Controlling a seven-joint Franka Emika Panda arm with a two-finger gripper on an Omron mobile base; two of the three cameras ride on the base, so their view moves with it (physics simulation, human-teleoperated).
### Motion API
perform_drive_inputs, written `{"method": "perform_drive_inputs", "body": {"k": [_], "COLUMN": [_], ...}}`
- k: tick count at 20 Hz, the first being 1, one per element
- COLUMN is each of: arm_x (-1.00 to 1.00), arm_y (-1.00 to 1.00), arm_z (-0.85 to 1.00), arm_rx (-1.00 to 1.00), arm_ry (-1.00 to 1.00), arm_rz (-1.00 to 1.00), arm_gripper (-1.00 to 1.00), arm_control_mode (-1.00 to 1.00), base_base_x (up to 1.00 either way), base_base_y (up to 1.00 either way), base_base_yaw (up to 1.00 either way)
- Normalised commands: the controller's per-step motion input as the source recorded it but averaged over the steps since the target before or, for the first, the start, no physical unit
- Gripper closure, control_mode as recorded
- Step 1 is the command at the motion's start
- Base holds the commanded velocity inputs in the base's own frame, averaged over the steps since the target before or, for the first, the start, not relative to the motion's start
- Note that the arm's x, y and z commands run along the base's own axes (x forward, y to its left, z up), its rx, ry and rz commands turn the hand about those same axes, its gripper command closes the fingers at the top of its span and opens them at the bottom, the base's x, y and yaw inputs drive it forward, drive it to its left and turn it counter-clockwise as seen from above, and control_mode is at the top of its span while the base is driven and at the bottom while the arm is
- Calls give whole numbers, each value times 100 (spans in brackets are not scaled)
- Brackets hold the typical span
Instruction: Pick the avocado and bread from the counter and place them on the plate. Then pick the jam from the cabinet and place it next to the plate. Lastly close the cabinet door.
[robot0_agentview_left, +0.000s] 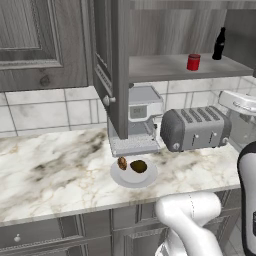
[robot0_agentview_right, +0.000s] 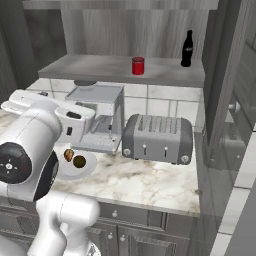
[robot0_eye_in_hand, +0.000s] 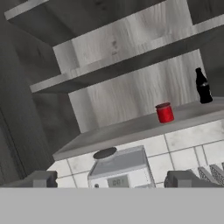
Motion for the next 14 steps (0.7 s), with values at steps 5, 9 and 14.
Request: {"method": "perform_drive_inputs", "body": {"k": [5,9,14], "arm_x": [-8,-2,-3], "arm_y": [0,7,10], "arm_z": [3,0,0], "arm_rx": [-7,-25,-23], "arm_ry": [-1,0,0], "arm_rz": [0,-1,-3], "arm_gripper": [-100,-100,-100], "arm_control_mode": [-100,-100,-100], "base_base_x": [0,0,0], "base_base_y": [0,0,0], "base_base_yaw": [0,0,0]}}
